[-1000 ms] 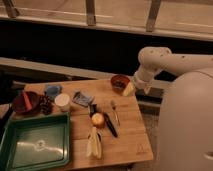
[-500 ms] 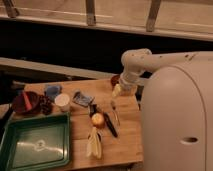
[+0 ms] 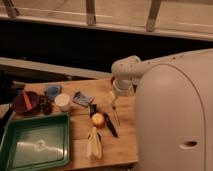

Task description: Place fork in paper cup

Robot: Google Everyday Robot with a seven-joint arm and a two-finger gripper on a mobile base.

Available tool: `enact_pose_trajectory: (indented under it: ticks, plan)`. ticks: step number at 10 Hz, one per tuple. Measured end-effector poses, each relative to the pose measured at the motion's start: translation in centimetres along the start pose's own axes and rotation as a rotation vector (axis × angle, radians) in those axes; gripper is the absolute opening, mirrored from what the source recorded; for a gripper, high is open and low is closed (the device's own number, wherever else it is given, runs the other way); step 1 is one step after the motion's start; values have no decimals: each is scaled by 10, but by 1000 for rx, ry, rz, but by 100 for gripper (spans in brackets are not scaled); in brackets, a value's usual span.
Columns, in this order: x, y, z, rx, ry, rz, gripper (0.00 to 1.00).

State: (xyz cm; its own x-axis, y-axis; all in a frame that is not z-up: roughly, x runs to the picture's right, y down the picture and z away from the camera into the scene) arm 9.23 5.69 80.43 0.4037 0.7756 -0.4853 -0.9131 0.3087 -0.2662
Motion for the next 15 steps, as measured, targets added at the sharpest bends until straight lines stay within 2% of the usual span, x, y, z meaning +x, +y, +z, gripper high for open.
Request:
enact_pose_trajectory:
  ticks: [4,7,8,10,13,15]
  plan:
    - [1,1,7,-1,12,-3,78]
    - [-1,11,46,-37,58,6,78]
    - [1,11,68,-50,85,15,78]
    - [4,10,93,-55,134,33,78]
    - [10,0,111,-57,178,78,78]
    - [11,2,120,-52,202,83,78]
